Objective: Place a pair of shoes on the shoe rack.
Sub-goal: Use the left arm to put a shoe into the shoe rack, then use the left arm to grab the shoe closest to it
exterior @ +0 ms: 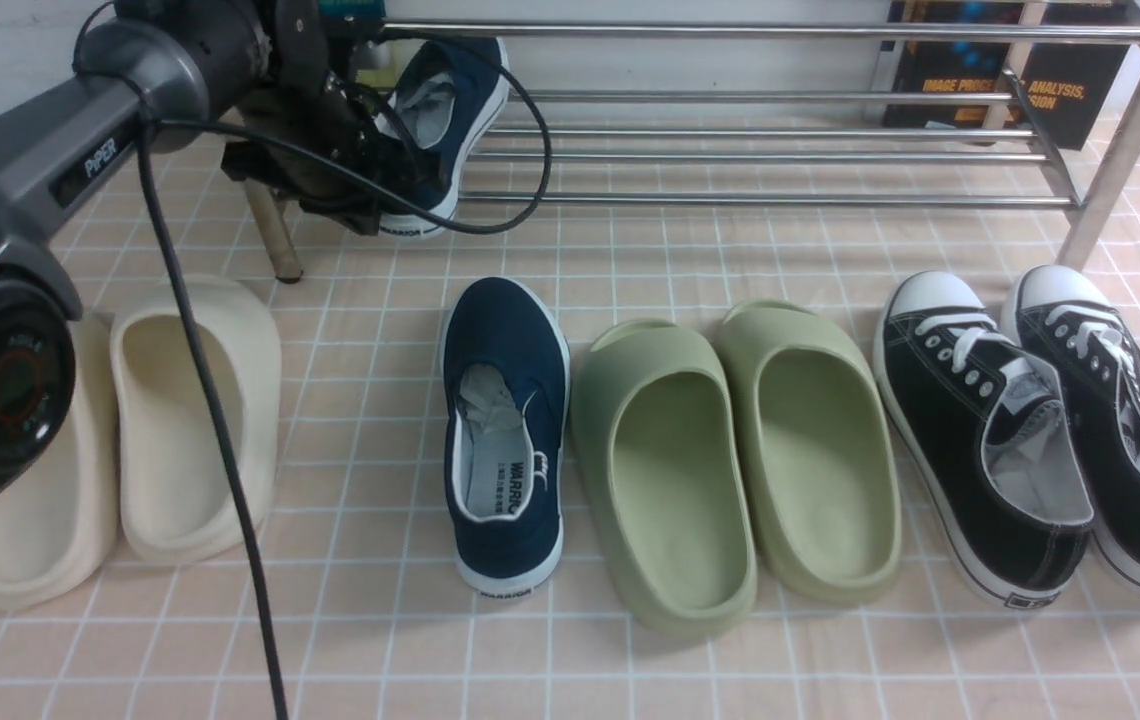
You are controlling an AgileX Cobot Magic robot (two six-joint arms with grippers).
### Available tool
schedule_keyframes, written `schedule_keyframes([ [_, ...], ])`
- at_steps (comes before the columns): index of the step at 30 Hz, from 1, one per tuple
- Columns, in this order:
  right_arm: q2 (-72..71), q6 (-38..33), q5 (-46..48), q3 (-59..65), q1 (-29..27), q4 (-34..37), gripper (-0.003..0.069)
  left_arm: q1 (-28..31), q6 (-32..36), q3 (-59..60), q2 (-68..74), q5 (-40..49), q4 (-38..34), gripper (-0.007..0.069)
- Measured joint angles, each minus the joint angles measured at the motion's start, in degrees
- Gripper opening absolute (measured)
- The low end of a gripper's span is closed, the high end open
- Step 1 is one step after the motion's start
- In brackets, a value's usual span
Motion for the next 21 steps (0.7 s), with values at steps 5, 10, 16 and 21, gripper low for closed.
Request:
schedule_keyframes([
  [5, 0.0, 0.0, 0.0, 0.0, 0.0, 0.1, 0.0237, 0.0, -0.3, -3.5, -0.5, 4.1, -0.2, 0.0005],
  [10, 0.0, 0.0, 0.0, 0.0, 0.0, 0.1, 0.0237, -0.1, 1.8, -8.6, -6.3, 9.7, -0.3, 0.001],
  [16, 0.0, 0.0, 0.0, 0.0, 0.0, 0.1, 0.0237, -0.1, 3.5, -11.1, -17.6, 17.7, -0.3, 0.0016],
  [21, 0.0, 0.0, 0.0, 0.0, 0.0, 0.1, 0.0237, -0.2, 5.8, -9.2, -23.8, 19.6, -0.3, 0.0019],
])
